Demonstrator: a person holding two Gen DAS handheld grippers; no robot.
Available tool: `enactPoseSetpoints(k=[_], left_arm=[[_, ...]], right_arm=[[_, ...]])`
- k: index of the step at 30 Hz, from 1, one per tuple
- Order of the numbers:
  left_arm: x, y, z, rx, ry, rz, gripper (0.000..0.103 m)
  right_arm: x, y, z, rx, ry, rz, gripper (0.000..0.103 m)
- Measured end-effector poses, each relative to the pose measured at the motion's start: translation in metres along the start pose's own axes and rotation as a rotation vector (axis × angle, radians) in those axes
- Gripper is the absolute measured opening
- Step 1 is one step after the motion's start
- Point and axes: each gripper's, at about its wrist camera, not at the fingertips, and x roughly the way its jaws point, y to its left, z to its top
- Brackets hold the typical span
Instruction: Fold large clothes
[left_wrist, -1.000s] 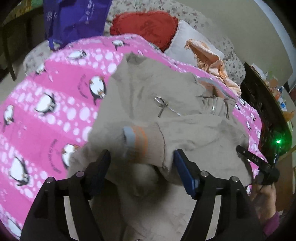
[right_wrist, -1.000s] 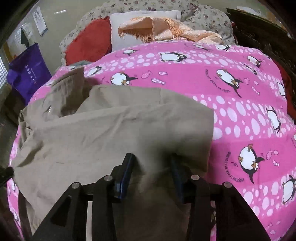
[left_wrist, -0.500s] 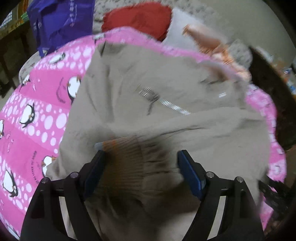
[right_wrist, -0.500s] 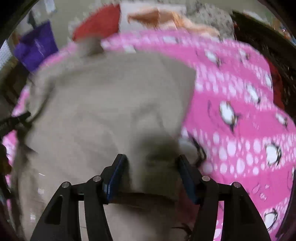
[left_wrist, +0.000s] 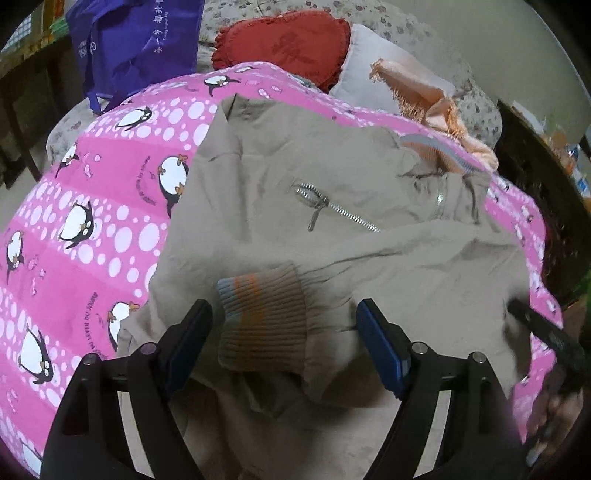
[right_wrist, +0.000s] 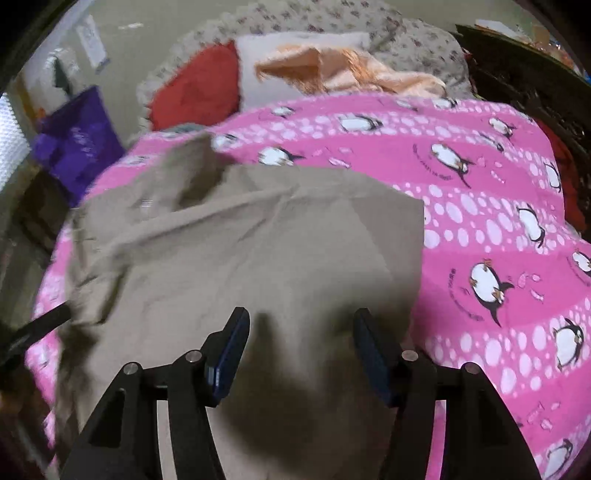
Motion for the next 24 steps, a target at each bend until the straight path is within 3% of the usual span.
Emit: enactPoseSetpoints(k=[2,4,9,13,18,24], left_arm=[[0.008,0.0,-0.002,0.008,0.014,0.015,0.08],[0.016,0.001,-0.004,0.012,0.039,0.029,0.08],[0.02,-0.001,-0.005,0.034,0.032,0.039,0.08],[0.02,-0.001,-0.005,0.031,0.03,0.039,0.08],[0.009,0.0,-0.011,0.034,0.025,0.042,0.08],[-0.025,0.004,-0.02,0.069,-0.015,0.059,0.08]], right_arm=[[0.022,-0.003,0.0,0.02,0.051,-0.028,0.061],[0.024,-0.002,0.0,0.028,0.049,-0.038,0.061],[-0.017,0.013,-0.011,-0.049,0.032,-0.028,0.065],[-0.039,0.013,-0.044,-0.074,0.048,-0.01,0.069],[-0.009,0.002,-0.063,-0.059,0.139,-0.075,0.069],[-0.055,0.006,-0.063,-0.039,0.068,-0.045,0.07]])
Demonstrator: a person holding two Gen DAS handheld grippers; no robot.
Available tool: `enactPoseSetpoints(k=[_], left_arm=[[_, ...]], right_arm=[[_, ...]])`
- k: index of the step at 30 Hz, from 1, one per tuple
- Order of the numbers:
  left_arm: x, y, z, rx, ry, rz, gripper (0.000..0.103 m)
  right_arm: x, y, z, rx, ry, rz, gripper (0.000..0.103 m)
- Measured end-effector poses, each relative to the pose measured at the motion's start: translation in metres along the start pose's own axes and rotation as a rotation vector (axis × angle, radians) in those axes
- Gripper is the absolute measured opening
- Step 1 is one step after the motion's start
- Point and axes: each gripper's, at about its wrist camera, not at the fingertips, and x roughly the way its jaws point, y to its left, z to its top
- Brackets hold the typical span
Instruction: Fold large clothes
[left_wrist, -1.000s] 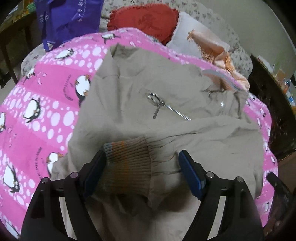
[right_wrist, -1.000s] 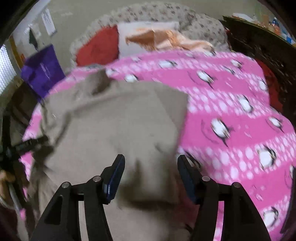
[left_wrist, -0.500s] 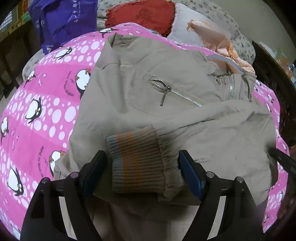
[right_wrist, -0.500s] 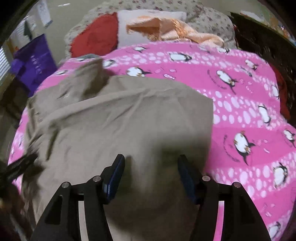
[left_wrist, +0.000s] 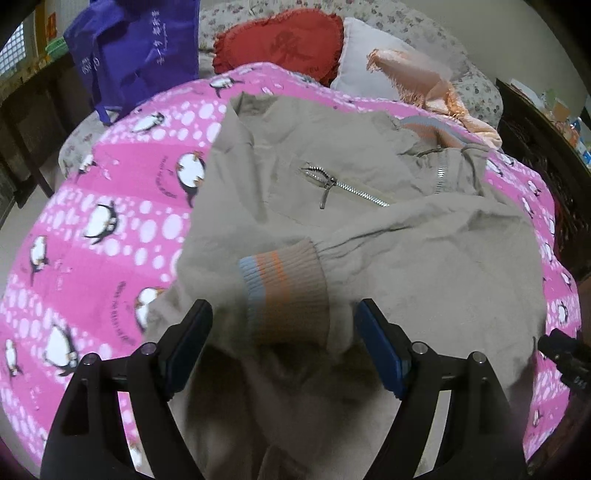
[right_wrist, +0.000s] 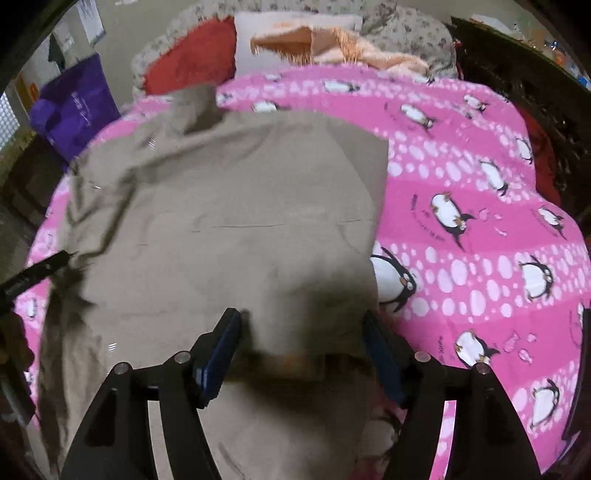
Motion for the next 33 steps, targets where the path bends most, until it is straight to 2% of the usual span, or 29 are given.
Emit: enactPoseSetpoints(k=[6,10,15,19,21,27,33], left_arm=[[-0.028,0.011,-0.016,0.03,-0.018,0.016,0.08],[-0.044,0.026,-0.033,0.019,-0.005,-0.012,0.08],[-0.058,0.047,-0.062,0.036,0.047,-0.058,0.082],[-0.066,0.06,-0.087,0.047,0.078,-0.048,0.082],[-0.07,0.066,-0.099,0.046,0.09,-0.056,0.082],[-0.079,0.085,-0.131,0.036,0.124,-0.051,0.082],[-0.074,0.089,-0.148,0.024,0.156,-0.034,0.082]], right_arm=[[-0.022,-0.01,-0.033,0.012,0.027,0.042,0.072],[-0.027,-0.026,-0.057,0.057,0.041,0.05,0.072],[-0.026,-0.038,-0.081,0.086,0.077,0.038,0.073],[-0.03,-0.041,-0.1,0.105,0.097,0.087,0.076],[-0.03,-0.039,-0.108,0.091,0.141,0.103,0.076],[-0.05,-0.04,-0.142,0.043,0.222,0.221,0.077],[-0.05,-0.022,-0.171,-0.039,0.243,0.156,0.077]])
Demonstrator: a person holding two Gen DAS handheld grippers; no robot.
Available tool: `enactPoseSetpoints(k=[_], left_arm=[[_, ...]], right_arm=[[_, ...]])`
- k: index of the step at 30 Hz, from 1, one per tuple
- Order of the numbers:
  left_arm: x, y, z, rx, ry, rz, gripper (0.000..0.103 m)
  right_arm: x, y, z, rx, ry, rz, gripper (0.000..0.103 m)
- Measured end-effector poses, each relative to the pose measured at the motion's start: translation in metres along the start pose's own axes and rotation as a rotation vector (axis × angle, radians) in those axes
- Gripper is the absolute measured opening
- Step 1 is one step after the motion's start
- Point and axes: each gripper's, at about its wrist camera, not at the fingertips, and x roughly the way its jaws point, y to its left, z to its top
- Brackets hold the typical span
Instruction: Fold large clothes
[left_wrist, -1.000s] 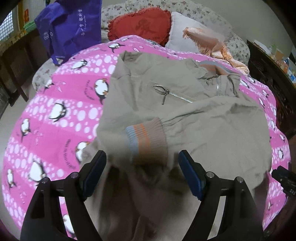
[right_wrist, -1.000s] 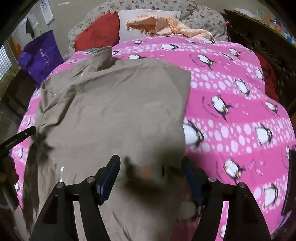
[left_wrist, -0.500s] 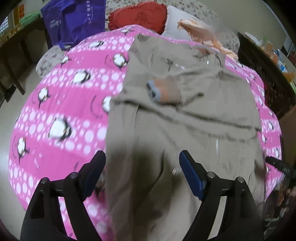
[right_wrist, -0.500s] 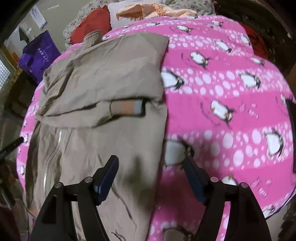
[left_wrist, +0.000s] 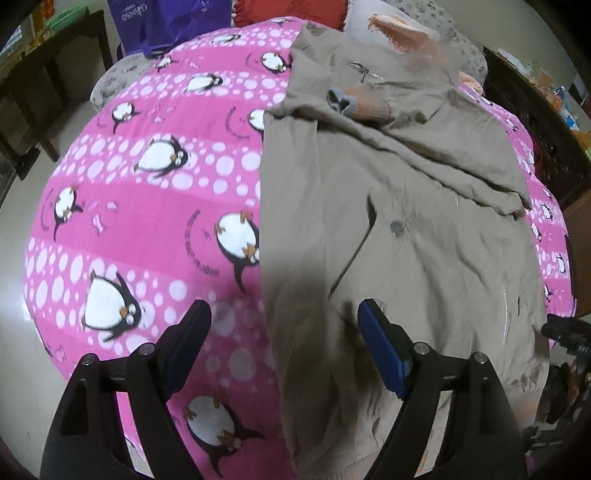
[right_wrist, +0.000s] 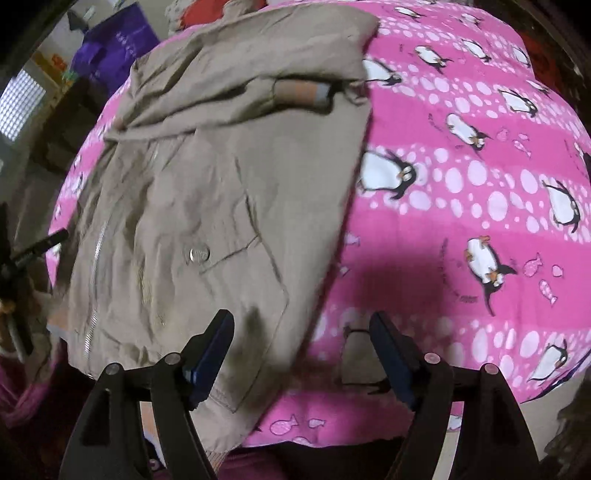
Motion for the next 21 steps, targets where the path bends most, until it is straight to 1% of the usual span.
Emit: enactPoseSetpoints(k=[2,3,4,5,6,7,8,11,14,16,18,19,20,21], left_arm=[[0.001,-0.002,-0.004,-0.001,0.008,-0.009,0.082],[0.002,-0.003,-0.006,0.003,0.01,-0.009,0.082],[0.002,-0.004,-0.008,0.006,0.012,-0.008,0.082],[0.003,-0.005,-0.009,0.01,0.016,-0.006,0.082],[0.003,-0.005,-0.011,0.011,0.021,-0.006,0.082],[0.003,-0.004,-0.012,0.01,0.028,-0.01,0.082],[0.002,-0.003,-0.014,0.006,0.034,-0.019,0.082],[0.0,0.001,-0.018,-0.003,0.033,-0.024,0.082],[0.0,0.003,-0.024,-0.007,0.049,-0.026,0.082],[-0.002,0.003,-0.028,-0.003,0.053,-0.03,0.082],[-0.002,0.002,-0.032,0.009,0.056,-0.016,0.082],[-0.003,0.001,-0.035,0.018,0.057,-0.006,0.082],[-0.004,0.0,-0.036,0.022,0.056,-0.004,0.082],[-0.004,-0.001,-0.038,0.025,0.056,-0.004,0.082]], right_arm=[[0.01,0.006,-0.003,0.029,0.011,0.061,0.077],[0.013,0.007,-0.004,0.042,0.005,0.084,0.079],[0.015,0.009,-0.005,0.05,-0.018,0.082,0.078],[0.014,0.012,-0.007,0.047,-0.054,0.059,0.065],[0.012,0.014,-0.008,0.036,-0.085,0.042,0.013],[0.008,0.016,-0.01,0.014,-0.099,0.035,0.006],[0.003,0.015,-0.011,0.009,-0.108,0.039,0.003],[-0.012,0.008,-0.017,-0.001,-0.153,0.009,0.002],[-0.012,0.001,-0.021,0.018,-0.13,0.02,0.003],[-0.012,0.001,-0.022,0.035,-0.128,0.038,0.005],[-0.016,-0.007,-0.026,0.08,-0.116,0.078,0.02],[-0.016,-0.008,-0.028,0.104,-0.11,0.111,0.028],[-0.017,-0.01,-0.031,0.125,-0.099,0.155,0.047],[-0.016,-0.009,-0.034,0.132,-0.09,0.185,0.055]])
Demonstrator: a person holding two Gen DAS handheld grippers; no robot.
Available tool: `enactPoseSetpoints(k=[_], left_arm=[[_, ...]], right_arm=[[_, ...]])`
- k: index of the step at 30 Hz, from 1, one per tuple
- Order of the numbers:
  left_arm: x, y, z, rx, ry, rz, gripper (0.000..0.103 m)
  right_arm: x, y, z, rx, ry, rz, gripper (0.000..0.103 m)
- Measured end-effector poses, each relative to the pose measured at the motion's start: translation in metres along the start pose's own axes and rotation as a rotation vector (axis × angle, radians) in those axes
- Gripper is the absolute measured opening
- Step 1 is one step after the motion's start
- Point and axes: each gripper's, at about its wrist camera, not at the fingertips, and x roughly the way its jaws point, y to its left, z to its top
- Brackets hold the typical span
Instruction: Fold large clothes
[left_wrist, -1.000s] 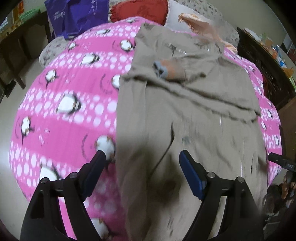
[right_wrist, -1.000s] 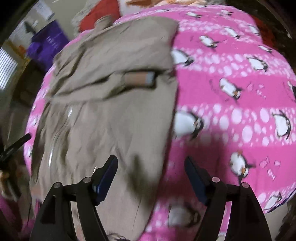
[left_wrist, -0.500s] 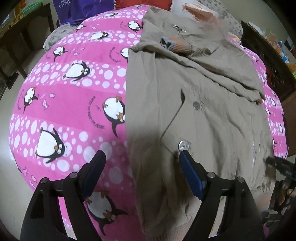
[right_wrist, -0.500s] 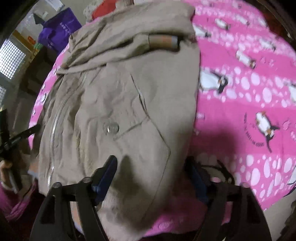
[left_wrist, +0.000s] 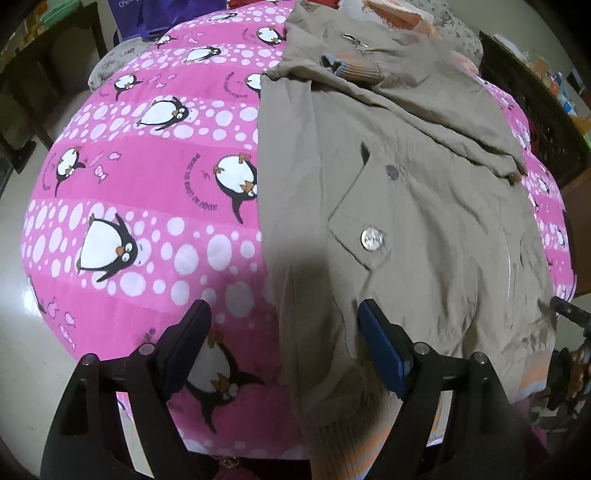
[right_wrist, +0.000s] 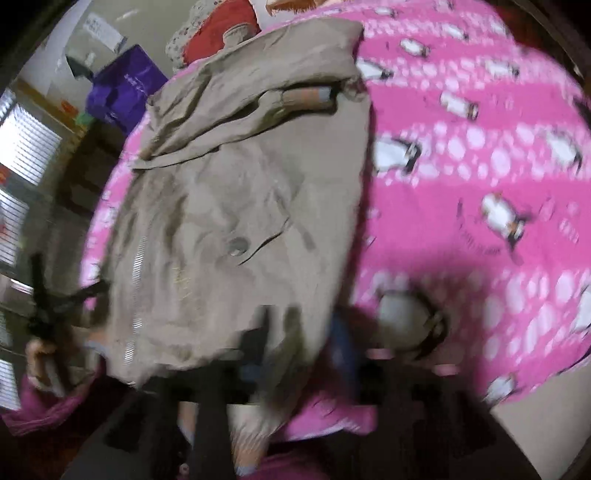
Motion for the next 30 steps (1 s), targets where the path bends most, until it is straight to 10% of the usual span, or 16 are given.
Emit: enactPoseSetpoints(k=[30], left_arm=[[0.011,-0.015,-0.032,0.033,0.126,-0.108,0.081]], right_arm=[[0.031,0.034,-0.036,-0.076,0.124,0.176,0.059]])
